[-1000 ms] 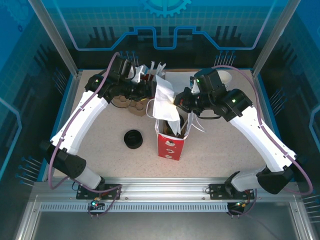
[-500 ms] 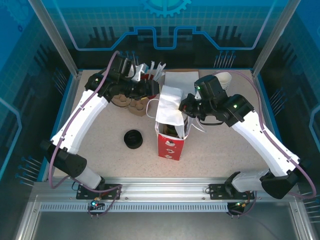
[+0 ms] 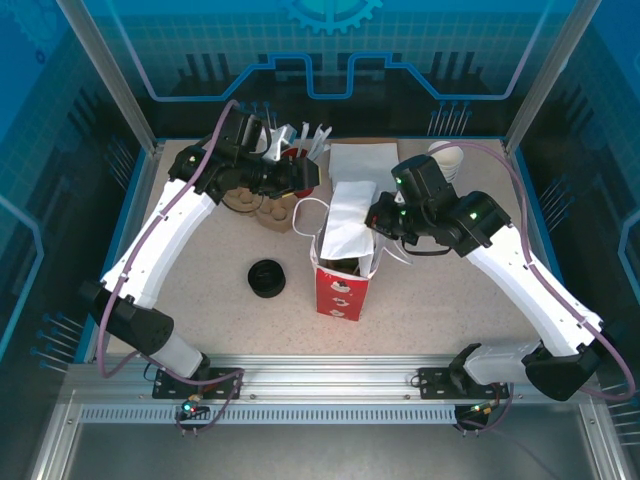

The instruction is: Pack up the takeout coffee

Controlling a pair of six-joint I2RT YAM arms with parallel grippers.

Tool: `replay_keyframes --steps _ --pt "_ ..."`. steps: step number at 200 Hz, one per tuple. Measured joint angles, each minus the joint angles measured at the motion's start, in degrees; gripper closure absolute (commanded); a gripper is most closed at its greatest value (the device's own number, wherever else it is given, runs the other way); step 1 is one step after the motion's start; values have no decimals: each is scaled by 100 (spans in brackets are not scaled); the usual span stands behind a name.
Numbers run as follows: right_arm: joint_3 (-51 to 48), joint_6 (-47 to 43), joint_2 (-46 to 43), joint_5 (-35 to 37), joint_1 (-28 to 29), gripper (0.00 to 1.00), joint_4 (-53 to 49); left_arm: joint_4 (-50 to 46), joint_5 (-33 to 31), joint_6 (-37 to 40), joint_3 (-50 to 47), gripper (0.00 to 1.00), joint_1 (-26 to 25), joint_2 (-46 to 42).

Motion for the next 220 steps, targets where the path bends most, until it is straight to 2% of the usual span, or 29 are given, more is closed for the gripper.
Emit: replay_keyframes --steps 47,113,220 --pt "-2 -70 103 39 42 100 -63 0 7 9 0 42 0 0" --pt "-22 -68 323 289 431 100 -136 2 44 11 0 42 0 0" --pt "-116 -243 514 577 446 100 -553 0 101 31 0 42 0 2"
